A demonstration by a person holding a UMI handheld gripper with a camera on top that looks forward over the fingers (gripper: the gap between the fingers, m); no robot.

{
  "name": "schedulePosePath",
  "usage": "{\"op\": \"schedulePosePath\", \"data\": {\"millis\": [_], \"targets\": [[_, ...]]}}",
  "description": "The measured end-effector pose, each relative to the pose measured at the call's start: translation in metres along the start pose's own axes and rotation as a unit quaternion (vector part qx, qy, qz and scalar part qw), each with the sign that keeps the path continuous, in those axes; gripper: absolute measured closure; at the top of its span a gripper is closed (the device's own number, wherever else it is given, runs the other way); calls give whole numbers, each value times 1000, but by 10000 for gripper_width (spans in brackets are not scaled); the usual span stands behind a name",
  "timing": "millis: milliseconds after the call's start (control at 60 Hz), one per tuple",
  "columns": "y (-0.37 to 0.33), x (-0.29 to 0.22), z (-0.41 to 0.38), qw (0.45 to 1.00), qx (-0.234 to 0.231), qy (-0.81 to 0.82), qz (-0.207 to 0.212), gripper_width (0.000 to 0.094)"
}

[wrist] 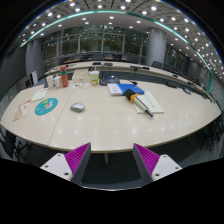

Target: Arrange mouse

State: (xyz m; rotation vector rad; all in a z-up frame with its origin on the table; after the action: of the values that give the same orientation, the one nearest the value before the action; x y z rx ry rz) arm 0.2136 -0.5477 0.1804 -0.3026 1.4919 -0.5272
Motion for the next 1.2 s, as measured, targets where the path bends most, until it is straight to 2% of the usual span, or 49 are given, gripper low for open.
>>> {"op": "schedulePosePath", "data": {"millis": [150, 250, 567, 967, 1100, 1133, 1200], "targets": [[69, -3, -68, 999, -47, -5, 6, 73], [124, -13, -112, 998, -59, -4, 9, 72], [277, -42, -176, 999, -37, -19, 2, 80], [354, -73, -188, 998, -26, -48, 0, 85], [376, -81, -188, 998, -42, -47, 5, 142], [380, -82, -189, 998, -51, -43, 8, 181], [386, -83, -193, 997, -70, -35, 10, 316]]}}
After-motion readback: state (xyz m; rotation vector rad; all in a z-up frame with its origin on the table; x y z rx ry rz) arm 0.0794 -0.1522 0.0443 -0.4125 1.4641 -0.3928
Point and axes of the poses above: the point between the fingertips, and its own axes, seen from behind it with the camera up: z to the right, x down, y forward, the way the camera looks, the point moved 9 cm from there along -y, backward, against the way the camera looks, and after that the axes turned 9 degrees about z, right-handed, at the moved point
